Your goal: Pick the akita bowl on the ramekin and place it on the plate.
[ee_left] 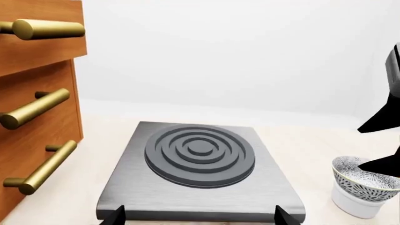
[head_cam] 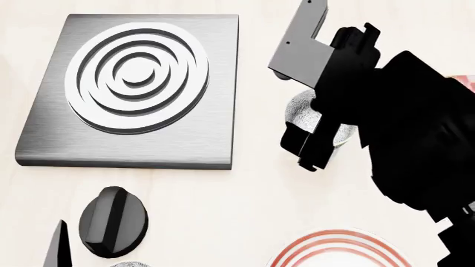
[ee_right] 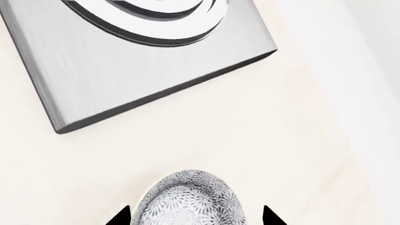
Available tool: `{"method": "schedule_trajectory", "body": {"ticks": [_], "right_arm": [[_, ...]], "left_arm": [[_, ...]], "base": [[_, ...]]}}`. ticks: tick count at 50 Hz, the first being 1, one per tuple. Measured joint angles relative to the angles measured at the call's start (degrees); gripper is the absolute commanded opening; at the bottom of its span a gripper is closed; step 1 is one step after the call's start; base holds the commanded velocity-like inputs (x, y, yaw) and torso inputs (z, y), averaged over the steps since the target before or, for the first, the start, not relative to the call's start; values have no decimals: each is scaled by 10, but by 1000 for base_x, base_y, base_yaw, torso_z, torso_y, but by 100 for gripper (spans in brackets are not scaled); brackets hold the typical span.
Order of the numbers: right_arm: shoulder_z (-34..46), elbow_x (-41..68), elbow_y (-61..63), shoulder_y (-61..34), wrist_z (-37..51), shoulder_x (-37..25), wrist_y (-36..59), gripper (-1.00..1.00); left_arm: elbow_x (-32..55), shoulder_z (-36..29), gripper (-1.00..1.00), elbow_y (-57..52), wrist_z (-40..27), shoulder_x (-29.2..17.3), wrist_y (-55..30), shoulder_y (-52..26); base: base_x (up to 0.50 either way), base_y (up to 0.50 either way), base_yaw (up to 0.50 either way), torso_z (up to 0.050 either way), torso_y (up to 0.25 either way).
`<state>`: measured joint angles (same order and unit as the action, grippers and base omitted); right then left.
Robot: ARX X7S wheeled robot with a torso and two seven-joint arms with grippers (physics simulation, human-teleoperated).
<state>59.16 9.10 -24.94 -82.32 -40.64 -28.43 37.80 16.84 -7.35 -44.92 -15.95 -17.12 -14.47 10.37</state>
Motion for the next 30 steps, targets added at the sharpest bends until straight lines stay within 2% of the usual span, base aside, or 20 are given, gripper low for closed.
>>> {"method": "schedule_trajectory", "body": {"ticks": [14,30], "right_arm": [[7,-2,-39,10,0,13,-25,100],[-21,27,-17,22,7,11,-31,100]], "left_arm": [[0,-5,100,6,-4,-5,2,-2],[2,-8,100,7,-11,-10,4,-3]], "base": [[0,0,0,0,0],[0,0,0,0,0]]}}
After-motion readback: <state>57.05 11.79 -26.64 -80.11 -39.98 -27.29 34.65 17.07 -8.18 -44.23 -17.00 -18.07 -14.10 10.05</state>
